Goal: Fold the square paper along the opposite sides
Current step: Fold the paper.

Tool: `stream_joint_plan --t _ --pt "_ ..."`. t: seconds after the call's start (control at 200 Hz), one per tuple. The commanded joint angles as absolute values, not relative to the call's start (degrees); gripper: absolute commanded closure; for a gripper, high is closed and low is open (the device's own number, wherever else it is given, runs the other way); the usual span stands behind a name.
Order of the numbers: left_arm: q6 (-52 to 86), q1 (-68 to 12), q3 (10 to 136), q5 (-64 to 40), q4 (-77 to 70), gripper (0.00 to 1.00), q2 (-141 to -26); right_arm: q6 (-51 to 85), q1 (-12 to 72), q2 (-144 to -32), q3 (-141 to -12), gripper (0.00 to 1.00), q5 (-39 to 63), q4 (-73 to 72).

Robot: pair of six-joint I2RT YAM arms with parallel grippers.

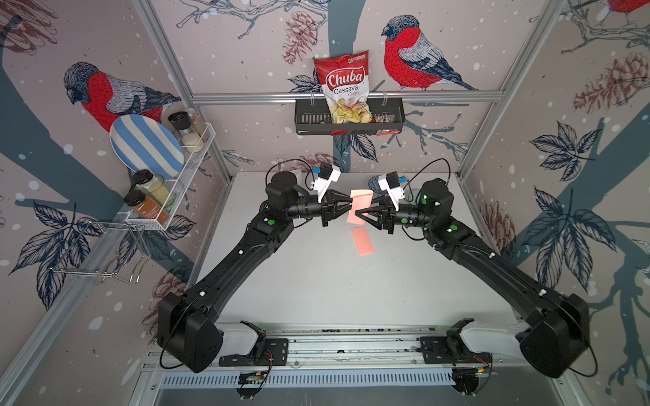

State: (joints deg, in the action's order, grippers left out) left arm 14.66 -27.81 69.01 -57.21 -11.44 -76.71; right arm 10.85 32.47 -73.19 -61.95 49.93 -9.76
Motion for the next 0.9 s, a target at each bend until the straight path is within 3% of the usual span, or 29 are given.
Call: stream_joint_plan --t 0.0,0.895 --pt "14.5 -27.9 69.0 -58.1 -13.9 1.0 -76.7 11.1 32.5 -73.0 -62.4 0.65 50.6 -11.2" --pt "14.2 -27.9 68.9 -57.7 -14.2 1.0 -77.3 10.6 33.0 -72.6 -62.1 0.73 52.0 -11.7"
